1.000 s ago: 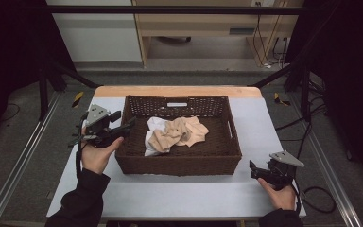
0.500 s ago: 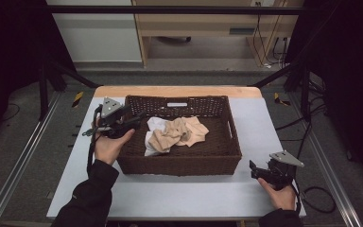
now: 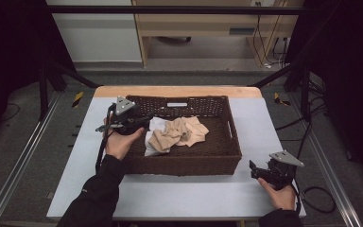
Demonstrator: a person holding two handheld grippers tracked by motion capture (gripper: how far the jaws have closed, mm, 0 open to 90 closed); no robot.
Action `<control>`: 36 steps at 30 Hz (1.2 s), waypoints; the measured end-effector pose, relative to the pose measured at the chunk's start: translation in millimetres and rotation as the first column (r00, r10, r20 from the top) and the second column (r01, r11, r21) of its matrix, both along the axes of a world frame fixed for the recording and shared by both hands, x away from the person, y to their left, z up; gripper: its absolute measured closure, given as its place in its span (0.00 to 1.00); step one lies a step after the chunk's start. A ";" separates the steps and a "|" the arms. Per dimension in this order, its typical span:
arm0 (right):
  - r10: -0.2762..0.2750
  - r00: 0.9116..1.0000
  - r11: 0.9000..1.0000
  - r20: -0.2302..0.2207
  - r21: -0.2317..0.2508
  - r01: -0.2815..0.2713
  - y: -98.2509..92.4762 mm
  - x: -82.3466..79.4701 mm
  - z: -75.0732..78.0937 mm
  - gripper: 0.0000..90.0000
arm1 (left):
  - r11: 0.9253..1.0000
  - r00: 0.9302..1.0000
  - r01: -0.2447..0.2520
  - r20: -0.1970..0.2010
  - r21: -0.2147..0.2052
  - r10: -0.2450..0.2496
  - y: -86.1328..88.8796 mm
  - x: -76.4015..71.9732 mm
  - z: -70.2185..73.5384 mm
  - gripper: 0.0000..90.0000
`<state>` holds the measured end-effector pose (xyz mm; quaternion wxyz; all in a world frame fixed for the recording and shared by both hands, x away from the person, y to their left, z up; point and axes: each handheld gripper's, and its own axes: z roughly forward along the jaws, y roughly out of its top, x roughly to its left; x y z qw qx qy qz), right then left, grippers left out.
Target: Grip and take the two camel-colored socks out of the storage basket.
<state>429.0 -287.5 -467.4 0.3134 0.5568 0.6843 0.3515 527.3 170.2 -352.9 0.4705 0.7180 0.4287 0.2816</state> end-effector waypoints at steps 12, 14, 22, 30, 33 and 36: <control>0.004 1.000 1.000 -0.002 0.002 -0.004 0.1 0.2 -0.2 0.05 | 0.998 0.996 0.023 -0.090 0.050 -0.019 -13.5 17.1 -29.5 0.43; 0.004 1.000 1.000 -0.003 0.001 -0.004 0.2 0.2 -0.2 0.05 | 0.998 0.994 0.022 -0.106 0.052 -0.016 -14.7 19.2 -33.9 0.43; 0.005 1.000 1.000 -0.006 -0.001 -0.005 0.4 0.3 -0.3 0.05 | 0.995 0.987 0.031 -0.162 0.090 -0.016 -22.7 24.7 -49.6 0.45; 0.007 1.000 1.000 -0.010 -0.002 -0.007 0.6 0.7 -0.9 0.05 | 0.987 0.975 0.052 -0.221 0.149 -0.018 -27.5 28.7 -61.4 0.47; 0.008 1.000 1.000 -0.012 -0.003 -0.008 0.9 0.6 -1.0 0.05 | 0.983 0.971 0.056 -0.238 0.175 -0.013 -28.7 29.2 -64.3 0.45; 0.008 1.000 1.000 -0.012 -0.003 -0.008 1.1 0.5 -1.0 0.06 | 0.980 0.964 0.077 -0.266 0.185 -0.025 -30.6 29.8 -67.8 0.42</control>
